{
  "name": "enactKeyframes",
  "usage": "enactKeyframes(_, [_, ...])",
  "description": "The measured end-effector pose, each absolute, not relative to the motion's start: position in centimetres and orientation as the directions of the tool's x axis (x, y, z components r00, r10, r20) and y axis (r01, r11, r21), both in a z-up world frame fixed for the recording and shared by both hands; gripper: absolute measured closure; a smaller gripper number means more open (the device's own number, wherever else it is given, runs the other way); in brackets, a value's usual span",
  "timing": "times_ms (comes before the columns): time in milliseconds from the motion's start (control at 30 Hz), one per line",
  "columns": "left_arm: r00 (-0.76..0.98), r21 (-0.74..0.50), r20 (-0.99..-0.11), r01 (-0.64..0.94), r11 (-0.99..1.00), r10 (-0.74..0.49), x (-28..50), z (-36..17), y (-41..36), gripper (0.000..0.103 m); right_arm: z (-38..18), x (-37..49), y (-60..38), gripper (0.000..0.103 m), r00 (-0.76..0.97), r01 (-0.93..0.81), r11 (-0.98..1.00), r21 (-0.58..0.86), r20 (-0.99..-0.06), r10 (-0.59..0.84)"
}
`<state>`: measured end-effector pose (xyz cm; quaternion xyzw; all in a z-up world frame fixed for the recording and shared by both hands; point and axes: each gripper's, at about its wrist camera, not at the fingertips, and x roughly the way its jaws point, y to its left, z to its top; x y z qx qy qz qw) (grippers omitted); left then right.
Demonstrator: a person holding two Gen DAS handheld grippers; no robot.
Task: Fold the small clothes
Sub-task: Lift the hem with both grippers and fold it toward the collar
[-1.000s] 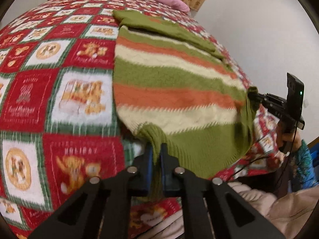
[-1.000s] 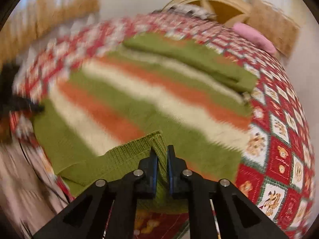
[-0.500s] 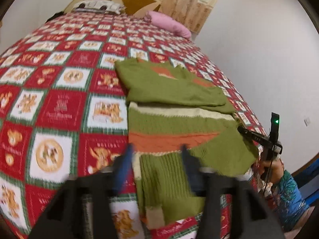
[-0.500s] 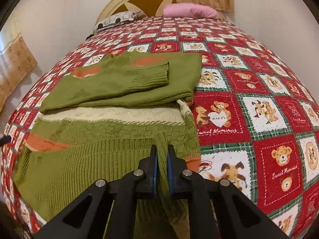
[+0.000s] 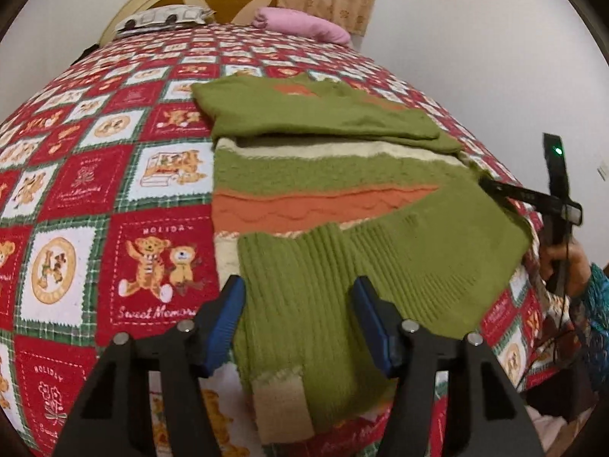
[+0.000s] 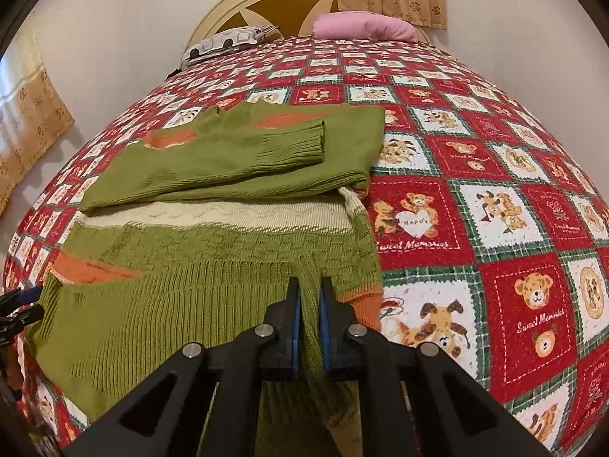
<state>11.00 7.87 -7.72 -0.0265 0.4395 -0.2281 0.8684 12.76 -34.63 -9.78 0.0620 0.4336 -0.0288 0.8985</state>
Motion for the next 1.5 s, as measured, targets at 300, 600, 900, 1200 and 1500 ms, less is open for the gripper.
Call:
enactKeyframes(300, [0.5,-0.285,-0.745,0.359,0.889,-0.441,10.6,-8.3,7.5,0.092,-9.8,12.7,-34.8,0.095,0.624,0.108,0.99,0.089,-0.782,0.003])
enactKeyframes(600, [0.52,-0.275,-0.741,0.342,0.899,-0.425,11.0,-8.4,7.0,0.087,-9.8,12.7,-34.6,0.095,0.623,0.123,0.988,0.094,-0.782,-0.003])
enactKeyframes(900, [0.554,-0.395,-0.672,0.294,0.87,-0.492,13.2,-3.5,10.0,0.093,-4.0,11.4,-34.7,0.095,0.713,0.118,0.976,0.182,-0.7,0.045])
enactKeyframes(1200, [0.638,-0.36,-0.637,0.249,0.899,-0.432,19.2,0.4,9.7,0.093,-0.1,15.9,-35.4,0.096,0.766,0.124,0.976,0.178,-0.643,0.02])
enactKeyframes(1500, [0.664,-0.362,-0.636,0.193,0.912,-0.393,26.6,1.3,8.8,0.093,1.0,23.5,-36.1,0.096,0.769,0.154,0.982,0.108,-0.637,-0.05])
